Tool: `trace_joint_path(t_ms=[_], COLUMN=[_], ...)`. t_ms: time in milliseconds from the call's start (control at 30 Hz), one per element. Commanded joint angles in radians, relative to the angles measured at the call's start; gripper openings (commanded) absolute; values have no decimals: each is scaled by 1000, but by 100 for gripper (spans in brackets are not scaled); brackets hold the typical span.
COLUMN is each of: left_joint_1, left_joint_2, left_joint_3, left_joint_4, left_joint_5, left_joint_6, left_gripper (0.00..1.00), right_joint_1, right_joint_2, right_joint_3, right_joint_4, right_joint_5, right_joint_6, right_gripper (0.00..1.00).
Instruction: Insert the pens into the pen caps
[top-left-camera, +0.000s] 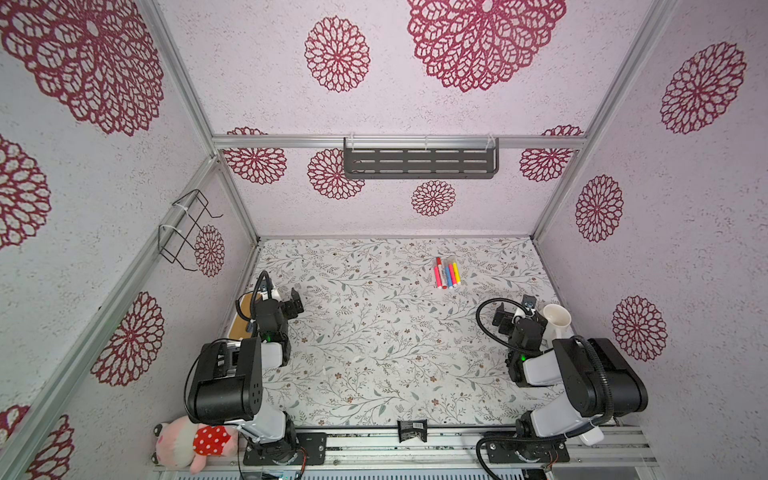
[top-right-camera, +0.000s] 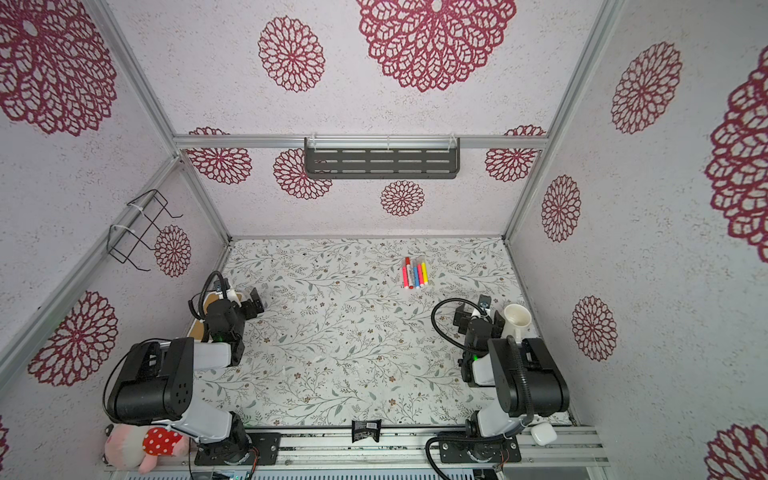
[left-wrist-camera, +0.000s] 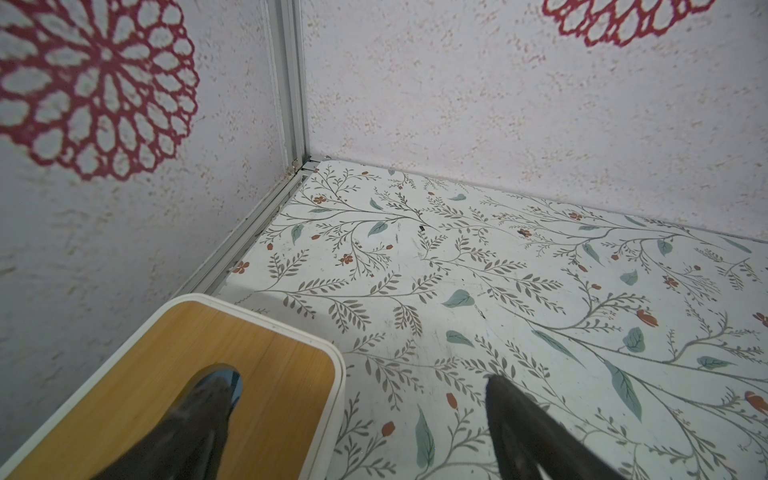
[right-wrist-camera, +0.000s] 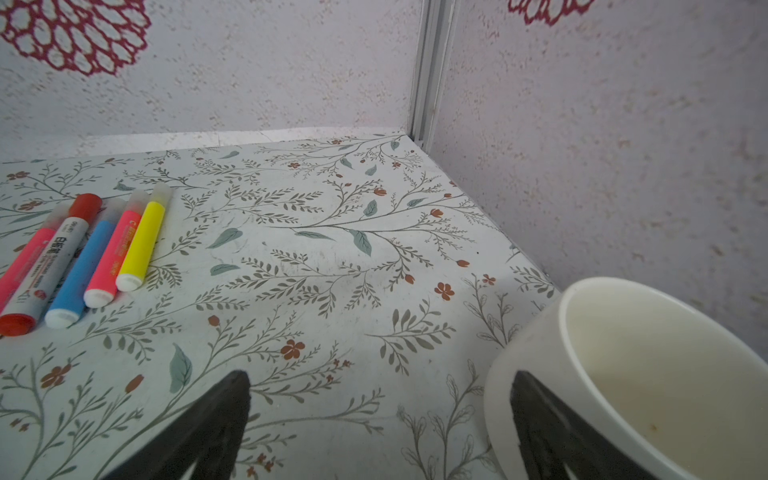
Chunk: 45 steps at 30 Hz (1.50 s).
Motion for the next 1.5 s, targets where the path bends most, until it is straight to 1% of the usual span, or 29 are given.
trace_joint_path(t_ms=[0, 133, 1467], left_joint_1=[-2, -3, -3], left_joint_2=[-19, -18, -19], left_joint_3=[-4, -4, -4], left_joint_4=[5, 6, 6], left_joint_5=[10, 10, 10], left_joint_6=[9, 8, 8], left_gripper=[97, 97, 97], right_joint_1=[5, 6, 6], right_joint_2=[-24, -24, -24], right_joint_3=[20, 24, 24], right_joint_4=[29, 21, 21], right_joint_5=[10, -10, -10], right_joint_6=[4, -5, -6], right_gripper=[99, 99, 99])
